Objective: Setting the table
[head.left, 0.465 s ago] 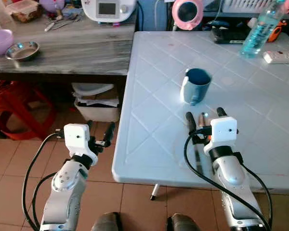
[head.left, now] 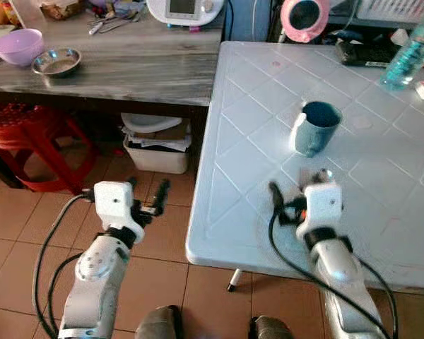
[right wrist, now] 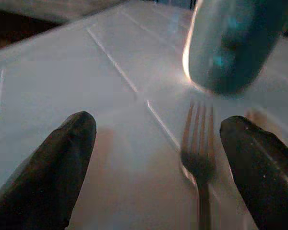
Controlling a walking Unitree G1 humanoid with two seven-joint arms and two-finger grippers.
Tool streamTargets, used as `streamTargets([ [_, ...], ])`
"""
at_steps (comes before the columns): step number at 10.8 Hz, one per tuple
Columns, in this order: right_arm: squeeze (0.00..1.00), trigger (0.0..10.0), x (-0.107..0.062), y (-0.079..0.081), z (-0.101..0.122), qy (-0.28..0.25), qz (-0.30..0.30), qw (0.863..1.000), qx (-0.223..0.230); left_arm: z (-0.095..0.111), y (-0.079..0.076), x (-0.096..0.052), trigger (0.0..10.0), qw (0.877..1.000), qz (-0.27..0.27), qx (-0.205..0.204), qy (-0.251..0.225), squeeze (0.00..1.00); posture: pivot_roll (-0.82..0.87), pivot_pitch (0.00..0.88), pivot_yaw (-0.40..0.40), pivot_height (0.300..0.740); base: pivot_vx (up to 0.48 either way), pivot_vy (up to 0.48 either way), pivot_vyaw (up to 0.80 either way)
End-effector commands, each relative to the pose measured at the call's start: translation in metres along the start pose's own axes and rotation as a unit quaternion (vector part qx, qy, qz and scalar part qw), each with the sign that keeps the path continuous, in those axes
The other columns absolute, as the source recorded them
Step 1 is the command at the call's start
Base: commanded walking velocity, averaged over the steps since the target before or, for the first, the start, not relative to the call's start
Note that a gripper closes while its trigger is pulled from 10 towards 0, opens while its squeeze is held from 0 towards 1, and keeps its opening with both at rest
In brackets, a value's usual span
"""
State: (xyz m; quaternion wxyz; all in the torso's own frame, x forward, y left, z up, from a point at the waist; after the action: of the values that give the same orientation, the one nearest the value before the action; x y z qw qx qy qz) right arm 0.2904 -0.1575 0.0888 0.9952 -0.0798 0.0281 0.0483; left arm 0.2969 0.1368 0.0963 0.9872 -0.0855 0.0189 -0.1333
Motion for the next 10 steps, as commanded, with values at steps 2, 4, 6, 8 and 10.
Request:
streamTargets([
  [2,0.0,10.0,-0.01,-0.003,0.004,0.001,-0.001,1.0,0.001,0.002,-0.002,-0.002,10.0,1.0,-0.01,-0.004,0.0,0.0,-0.06,0.128,0.036,0.74,0.0,0.0,0.0],
  [4,0.0,10.0,-0.015,-0.006,0.003,0.006,-0.006,1.0,0.002,0.001,-0.004,-0.001,10.0,1.0,-0.018,-0.006,0.001,0.0,-0.07,0.135,0.04,0.74,0.0,0.0,0.0],
  [6,0.0,10.0,-0.012,-0.005,0.002,0.018,-0.002,0.999,0.029,0.001,-0.008,0.001,10.0,1.0,-0.026,-0.008,0.001,0.0,-0.08,0.137,0.04,0.74,0.0,0.0,0.0],
  [8,0.0,10.0,-0.011,0.0,-0.003,0.042,0.012,0.997,0.069,0.001,-0.009,0.001,10.0,0.999,-0.034,-0.01,0.004,0.0,-0.07,0.139,0.04,0.74,0.0,0.0,0.0],
  [10,0.0,10.0,-0.01,0.008,-0.01,0.072,0.037,0.991,0.108,0.0,-0.018,0.0,10.0,0.997,-0.074,-0.005,0.011,0.0,-0.08,0.14,0.037,0.74,0.0,0.0,0.0],
])
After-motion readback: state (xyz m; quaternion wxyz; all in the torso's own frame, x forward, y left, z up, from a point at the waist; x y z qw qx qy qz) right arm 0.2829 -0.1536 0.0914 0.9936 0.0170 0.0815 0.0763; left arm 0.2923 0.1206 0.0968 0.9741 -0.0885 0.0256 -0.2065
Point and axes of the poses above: a point about 5 cm out from each wrist's last joint towards the gripper, its own x axis pointing out of the wrist towards the gripper, its own z axis along the axis of the wrist's last joint, y = z × x, the point moved 5 cm from there along x, pointing out of the wrist towards the gripper, and after that the axes turned 1 degree about -x, right-handed, at the moved point
